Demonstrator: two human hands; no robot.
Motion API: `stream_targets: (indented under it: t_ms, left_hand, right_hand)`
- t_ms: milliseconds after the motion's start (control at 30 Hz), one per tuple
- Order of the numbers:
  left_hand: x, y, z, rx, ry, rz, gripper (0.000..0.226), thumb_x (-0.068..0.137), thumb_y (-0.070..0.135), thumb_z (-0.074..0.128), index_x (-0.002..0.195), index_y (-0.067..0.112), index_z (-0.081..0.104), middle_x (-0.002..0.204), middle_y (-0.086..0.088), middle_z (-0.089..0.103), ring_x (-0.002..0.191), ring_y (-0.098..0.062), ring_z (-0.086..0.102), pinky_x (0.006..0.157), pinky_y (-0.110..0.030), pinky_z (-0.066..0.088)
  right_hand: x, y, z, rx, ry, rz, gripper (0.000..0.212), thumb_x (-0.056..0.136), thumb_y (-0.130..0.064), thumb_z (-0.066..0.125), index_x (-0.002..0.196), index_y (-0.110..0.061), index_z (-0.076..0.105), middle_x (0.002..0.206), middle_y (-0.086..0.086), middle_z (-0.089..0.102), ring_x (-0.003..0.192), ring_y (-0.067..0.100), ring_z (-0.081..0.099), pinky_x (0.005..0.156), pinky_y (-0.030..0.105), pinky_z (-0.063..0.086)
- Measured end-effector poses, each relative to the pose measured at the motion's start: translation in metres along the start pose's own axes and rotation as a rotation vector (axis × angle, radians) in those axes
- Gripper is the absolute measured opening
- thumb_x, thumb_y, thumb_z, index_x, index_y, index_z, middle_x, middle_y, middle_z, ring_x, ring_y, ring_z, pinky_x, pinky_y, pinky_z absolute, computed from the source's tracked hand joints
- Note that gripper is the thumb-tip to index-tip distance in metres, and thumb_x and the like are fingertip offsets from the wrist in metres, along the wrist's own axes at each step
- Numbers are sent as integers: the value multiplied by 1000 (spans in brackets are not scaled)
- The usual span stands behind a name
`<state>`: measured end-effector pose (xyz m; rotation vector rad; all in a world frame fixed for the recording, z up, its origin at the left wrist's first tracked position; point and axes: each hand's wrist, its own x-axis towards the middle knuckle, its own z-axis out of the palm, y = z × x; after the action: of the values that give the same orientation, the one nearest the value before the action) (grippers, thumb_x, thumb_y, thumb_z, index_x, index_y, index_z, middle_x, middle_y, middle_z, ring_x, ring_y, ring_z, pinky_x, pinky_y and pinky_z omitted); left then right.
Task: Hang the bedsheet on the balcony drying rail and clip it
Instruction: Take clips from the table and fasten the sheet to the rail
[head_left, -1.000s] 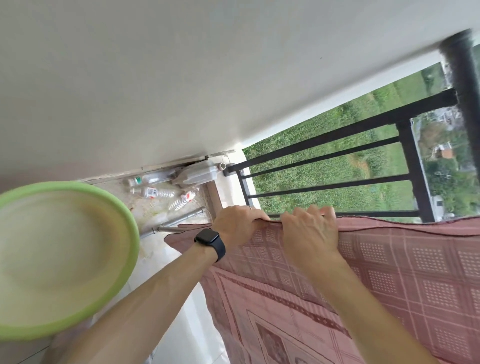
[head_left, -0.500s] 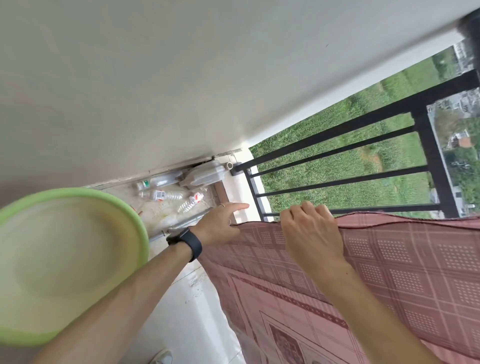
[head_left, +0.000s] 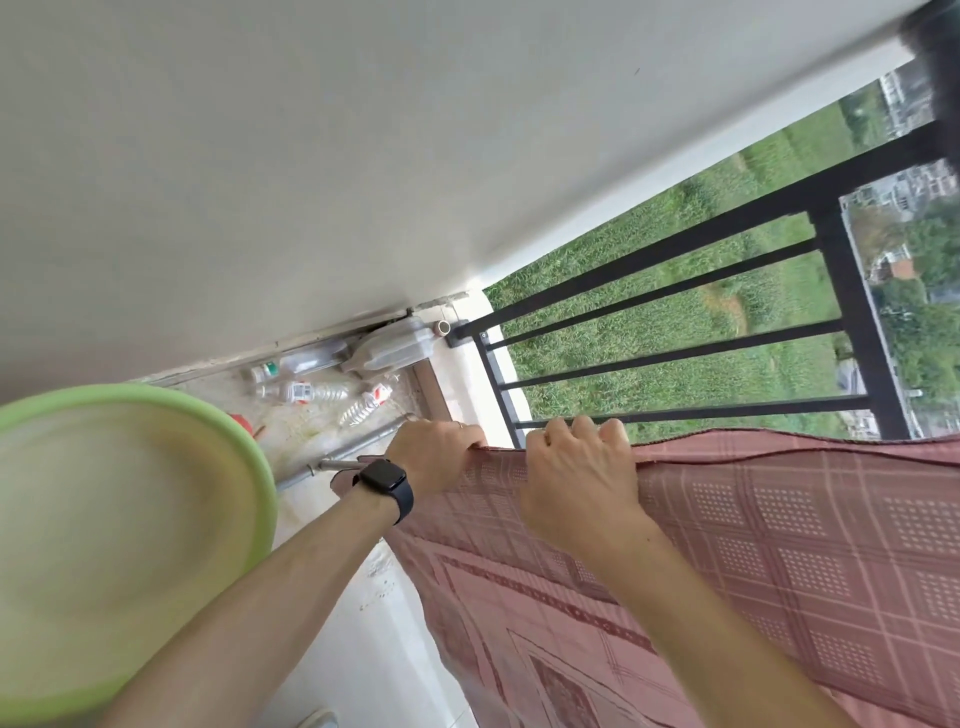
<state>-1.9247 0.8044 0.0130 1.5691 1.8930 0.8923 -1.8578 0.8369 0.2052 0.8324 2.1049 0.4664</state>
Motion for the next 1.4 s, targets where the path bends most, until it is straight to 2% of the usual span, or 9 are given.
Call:
stream_targets:
  t_ms: [100,300,467,533,600,700,867,1133,1400]
  left_hand:
    - [-1,-3,5,-34,147,-32,34,93,39,44,84,26,74,66,2,70,54,-24,63,53,-25,32]
    - [-3,-12,-2,-260,-30,-158,19,93,44,57,103,36,71,94,12,72,87,-11,64,67,-25,44]
    - [-7,-39,-8,-1080,-67,-644,39,76,22,55,114,13,51,91,-3,58,81,-19,55,70,-30,43]
    - [-11,-55,-9,-1197,-35,-717,29,90,10,53,118,10,53,88,-4,62,87,-22,58,75,-31,44]
    - [-17,-66,-9,-1240,-24,-702,35,93,31,63,123,17,52,98,-1,69,98,-20,63,88,-34,48]
    - [-25,-76,-13,-1149,1,-699,49,79,55,73,117,29,54,110,4,63,99,-12,60,86,-30,47]
    - [-31,-85,-20,-1319,9,-622,31,86,19,75,117,16,69,129,-12,63,111,-23,67,96,-30,54]
    - [-28,-82,-34,-1085,-67,-560,36,82,22,79,117,24,71,108,9,71,96,-4,65,76,-17,50]
    - [-24,-87,-34,-727,-143,-466,35,72,28,87,103,27,72,95,14,75,91,2,69,91,-23,51]
  right_hand:
    - [29,-23,5,22,-74,51,25,99,-28,47,117,-17,60,118,3,60,118,26,51,108,47,28]
    - [52,-32,21,118,8,0,22,100,-12,45,112,-15,63,110,1,62,108,22,54,97,38,39]
    - [45,-29,39,186,115,-51,19,101,-10,45,102,-11,64,102,0,63,92,17,53,92,35,44]
    - [47,-30,42,210,145,-48,19,101,-9,46,96,-11,64,97,0,63,85,16,51,88,34,46]
    - [48,-30,42,219,166,-42,18,100,-8,48,92,-12,64,95,-1,63,83,15,52,87,34,46]
    - [48,-30,44,226,162,-36,18,99,-7,49,92,-13,64,95,-1,62,83,15,51,85,34,47]
    - [47,-34,44,244,160,-34,18,100,-8,48,92,-13,63,94,-1,61,82,15,50,85,35,47]
    - [47,-33,43,269,172,-26,21,100,-9,46,91,-13,64,91,-2,59,82,15,49,84,36,47]
    - [44,-32,44,278,191,-42,22,99,-5,43,89,-13,62,88,-2,53,82,16,48,80,34,44]
